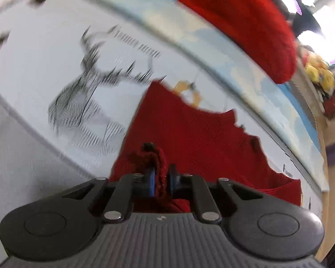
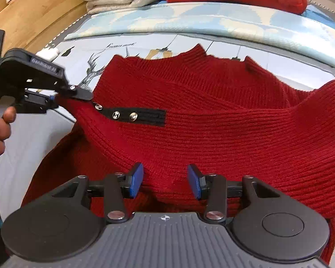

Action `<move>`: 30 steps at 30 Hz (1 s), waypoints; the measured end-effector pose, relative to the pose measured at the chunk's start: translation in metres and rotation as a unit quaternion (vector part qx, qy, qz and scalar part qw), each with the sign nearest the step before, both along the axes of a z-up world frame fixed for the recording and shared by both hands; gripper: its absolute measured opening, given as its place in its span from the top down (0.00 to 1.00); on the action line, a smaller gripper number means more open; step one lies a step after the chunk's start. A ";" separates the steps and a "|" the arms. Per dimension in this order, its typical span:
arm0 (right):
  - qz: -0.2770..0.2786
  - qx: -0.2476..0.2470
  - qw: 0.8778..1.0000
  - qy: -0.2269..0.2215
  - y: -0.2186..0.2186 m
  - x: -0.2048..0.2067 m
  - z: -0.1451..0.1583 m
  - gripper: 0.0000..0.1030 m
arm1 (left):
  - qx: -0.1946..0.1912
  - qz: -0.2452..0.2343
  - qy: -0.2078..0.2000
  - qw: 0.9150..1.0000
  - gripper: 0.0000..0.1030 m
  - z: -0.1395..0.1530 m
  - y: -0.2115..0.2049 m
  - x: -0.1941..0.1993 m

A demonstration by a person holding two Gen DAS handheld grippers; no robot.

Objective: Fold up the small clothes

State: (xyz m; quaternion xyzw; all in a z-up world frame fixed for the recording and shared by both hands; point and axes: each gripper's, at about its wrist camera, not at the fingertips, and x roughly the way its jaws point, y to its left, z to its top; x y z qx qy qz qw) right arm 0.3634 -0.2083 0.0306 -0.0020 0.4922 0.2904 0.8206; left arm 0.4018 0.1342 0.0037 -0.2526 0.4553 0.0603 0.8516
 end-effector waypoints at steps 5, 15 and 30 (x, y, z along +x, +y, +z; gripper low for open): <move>-0.043 0.000 0.999 -0.034 -0.011 0.004 0.010 0.55 | -0.023 -0.051 -0.144 0.988 0.90 0.044 -0.011 -0.012; -0.284 -0.035 0.958 -0.005 -0.082 0.028 -0.006 0.55 | 0.020 0.068 0.023 0.997 0.69 -0.004 0.030 -0.007; -0.455 0.021 0.890 0.036 -0.149 0.032 -0.028 1.00 | -0.025 -0.083 0.034 0.996 0.63 -0.016 -0.030 0.002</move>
